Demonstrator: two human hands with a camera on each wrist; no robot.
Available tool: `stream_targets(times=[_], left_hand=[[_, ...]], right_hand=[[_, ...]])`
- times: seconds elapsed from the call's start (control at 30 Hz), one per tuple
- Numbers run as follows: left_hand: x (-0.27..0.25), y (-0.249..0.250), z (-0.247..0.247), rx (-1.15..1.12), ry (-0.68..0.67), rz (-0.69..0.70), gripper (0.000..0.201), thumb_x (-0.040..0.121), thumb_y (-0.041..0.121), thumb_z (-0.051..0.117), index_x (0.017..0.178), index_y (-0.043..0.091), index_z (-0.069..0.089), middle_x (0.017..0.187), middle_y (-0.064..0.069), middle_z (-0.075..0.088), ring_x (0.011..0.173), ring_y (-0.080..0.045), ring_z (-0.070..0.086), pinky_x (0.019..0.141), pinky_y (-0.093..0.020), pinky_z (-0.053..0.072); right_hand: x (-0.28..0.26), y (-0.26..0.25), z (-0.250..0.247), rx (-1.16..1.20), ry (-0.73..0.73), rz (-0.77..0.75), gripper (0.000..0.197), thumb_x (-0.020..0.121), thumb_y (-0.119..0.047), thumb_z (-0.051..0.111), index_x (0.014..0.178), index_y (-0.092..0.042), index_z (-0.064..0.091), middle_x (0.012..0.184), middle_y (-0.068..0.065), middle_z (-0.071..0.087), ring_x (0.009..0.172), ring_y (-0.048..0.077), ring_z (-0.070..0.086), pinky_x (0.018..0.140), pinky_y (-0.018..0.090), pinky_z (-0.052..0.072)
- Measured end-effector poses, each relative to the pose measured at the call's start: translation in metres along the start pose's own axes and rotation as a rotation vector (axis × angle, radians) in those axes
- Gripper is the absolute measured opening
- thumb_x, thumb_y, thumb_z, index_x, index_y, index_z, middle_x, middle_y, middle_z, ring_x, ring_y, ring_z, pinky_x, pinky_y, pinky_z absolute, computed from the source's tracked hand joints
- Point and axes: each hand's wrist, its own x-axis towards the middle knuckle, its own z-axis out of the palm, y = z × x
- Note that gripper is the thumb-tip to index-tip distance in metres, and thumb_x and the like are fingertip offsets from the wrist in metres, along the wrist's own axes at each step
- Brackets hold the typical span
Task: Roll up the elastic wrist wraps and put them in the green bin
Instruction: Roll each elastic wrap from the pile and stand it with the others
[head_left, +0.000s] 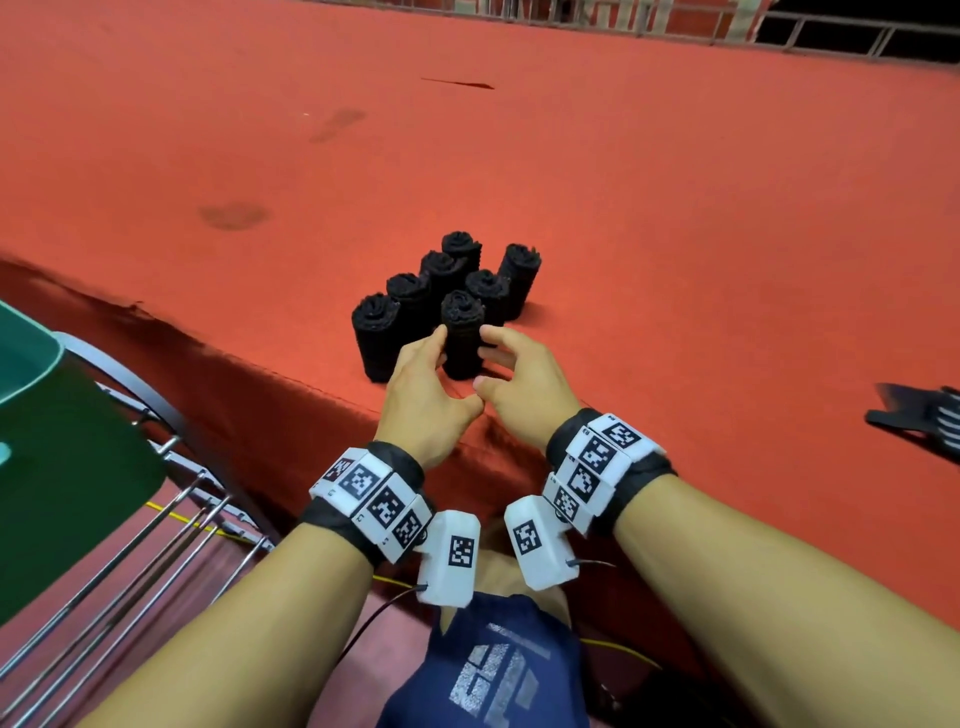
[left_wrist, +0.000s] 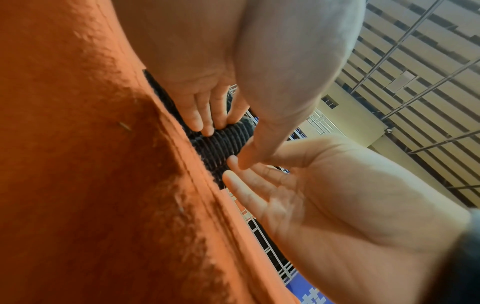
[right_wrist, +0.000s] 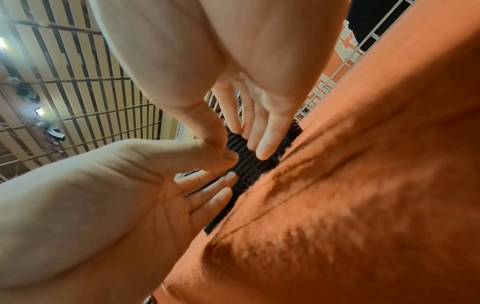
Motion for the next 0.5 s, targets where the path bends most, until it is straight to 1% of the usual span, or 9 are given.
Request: stream_targets(times=[0.1,0.2,0.23,0.33,0.37,0.43,0.5], left_hand=[[-0.005,0.006,-0.003,0.032,0.007,-0.021,0.092,0.069,0.029,0.071,0.155,0.017,0.039,0.142,-0.001,0.046,0.128,-0.012,0.053,0.112,-0.039,0.044],[-0.012,0.016,-0.006,0.102,0.056,-0.006,0.077,0.078,0.016,0.074,0.150,0.015,0.045,0.140,-0.004,0.050,0.128,-0.016,0.053,0.112,-0.038,0.043],[-0.014,0.020,-0.007,0.137,0.076,0.007,0.073,0.079,0.015,0.074,0.148,0.015,0.047,0.139,-0.004,0.051,0.128,-0.017,0.053,0.111,-0.038,0.043],[-0.022,0.036,-0.005,0.231,0.116,0.032,0.061,0.082,0.020,0.073,0.139,0.017,0.053,0.134,-0.002,0.055,0.125,-0.018,0.054,0.106,-0.034,0.043],[-0.024,0.043,-0.004,0.256,0.114,0.047,0.055,0.083,0.022,0.073,0.135,0.019,0.055,0.131,-0.001,0.056,0.122,-0.018,0.056,0.104,-0.034,0.044],[-0.027,0.056,0.004,0.301,0.068,0.079,0.043,0.084,0.026,0.071,0.126,0.023,0.061,0.122,0.001,0.063,0.116,-0.018,0.060,0.101,-0.037,0.046],[-0.027,0.069,0.018,0.317,-0.004,0.098,0.031,0.084,0.030,0.070,0.115,0.026,0.067,0.112,0.007,0.069,0.111,-0.017,0.064,0.099,-0.040,0.049]], right_hand=[[-0.001,-0.001,-0.001,-0.020,-0.010,0.008,0.061,0.087,0.005,0.066,0.145,-0.004,0.048,0.145,0.009,0.053,0.129,0.017,0.056,0.108,0.040,0.048],[-0.003,-0.003,-0.002,-0.023,0.006,0.002,0.058,0.087,0.001,0.069,0.142,-0.006,0.052,0.142,0.008,0.056,0.125,0.016,0.059,0.107,0.040,0.049],[-0.005,-0.004,-0.003,-0.028,0.022,-0.003,0.056,0.087,-0.001,0.070,0.140,-0.007,0.054,0.139,0.007,0.057,0.122,0.016,0.061,0.106,0.040,0.049],[-0.013,-0.008,-0.013,-0.043,0.071,-0.016,0.046,0.088,-0.006,0.070,0.132,-0.010,0.059,0.131,0.005,0.061,0.111,0.015,0.065,0.100,0.041,0.053],[-0.016,-0.009,-0.019,-0.051,0.079,-0.017,0.043,0.089,-0.008,0.069,0.130,-0.011,0.060,0.129,0.003,0.062,0.109,0.014,0.065,0.097,0.041,0.054],[-0.025,-0.011,-0.037,-0.088,0.085,-0.018,0.038,0.090,-0.009,0.067,0.127,-0.013,0.062,0.125,0.001,0.064,0.106,0.013,0.065,0.092,0.040,0.056],[-0.034,-0.010,-0.058,-0.147,0.103,-0.024,0.033,0.090,-0.009,0.065,0.123,-0.014,0.064,0.123,0.002,0.065,0.105,0.014,0.065,0.093,0.038,0.055]])
